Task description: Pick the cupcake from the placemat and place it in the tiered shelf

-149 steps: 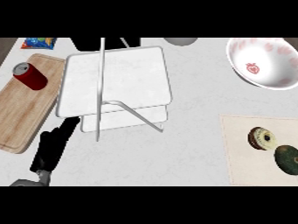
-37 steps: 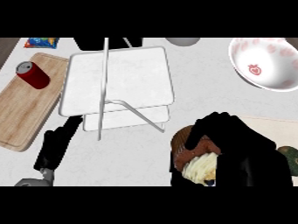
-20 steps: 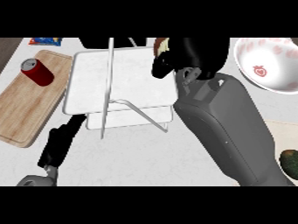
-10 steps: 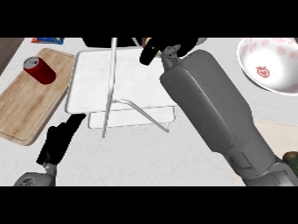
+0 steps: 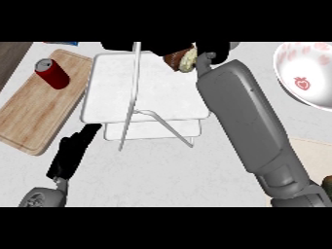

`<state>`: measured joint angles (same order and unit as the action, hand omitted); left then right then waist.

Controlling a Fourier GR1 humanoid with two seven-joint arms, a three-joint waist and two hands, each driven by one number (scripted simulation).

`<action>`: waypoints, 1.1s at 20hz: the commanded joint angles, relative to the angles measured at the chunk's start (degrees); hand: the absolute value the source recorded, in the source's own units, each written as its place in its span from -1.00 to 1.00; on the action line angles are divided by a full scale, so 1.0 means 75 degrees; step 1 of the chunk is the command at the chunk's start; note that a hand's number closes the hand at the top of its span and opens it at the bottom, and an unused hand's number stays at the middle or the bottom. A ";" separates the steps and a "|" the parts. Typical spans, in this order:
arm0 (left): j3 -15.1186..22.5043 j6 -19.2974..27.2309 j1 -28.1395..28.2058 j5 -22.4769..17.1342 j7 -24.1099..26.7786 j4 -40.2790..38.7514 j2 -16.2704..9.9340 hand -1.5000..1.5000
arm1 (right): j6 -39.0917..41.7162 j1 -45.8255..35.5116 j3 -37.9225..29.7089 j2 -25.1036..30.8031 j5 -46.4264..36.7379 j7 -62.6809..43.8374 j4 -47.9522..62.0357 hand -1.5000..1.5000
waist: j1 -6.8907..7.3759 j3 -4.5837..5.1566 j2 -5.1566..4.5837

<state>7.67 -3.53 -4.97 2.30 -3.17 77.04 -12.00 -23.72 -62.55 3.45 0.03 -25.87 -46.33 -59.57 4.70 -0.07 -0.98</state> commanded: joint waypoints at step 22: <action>-0.0554 0.0218 0.0775 -0.0176 0.0062 0.0106 -0.0034 0.00 | -0.1746 0.4141 -0.0736 0.2365 -0.0505 -0.0780 -0.5615 -1.00 | -0.1107 0.0010 0.0264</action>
<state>3.88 -1.62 1.48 1.48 -2.78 78.73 -12.74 -43.44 -39.54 -0.92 12.24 -31.84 -48.45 -88.33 -3.22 -0.01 1.14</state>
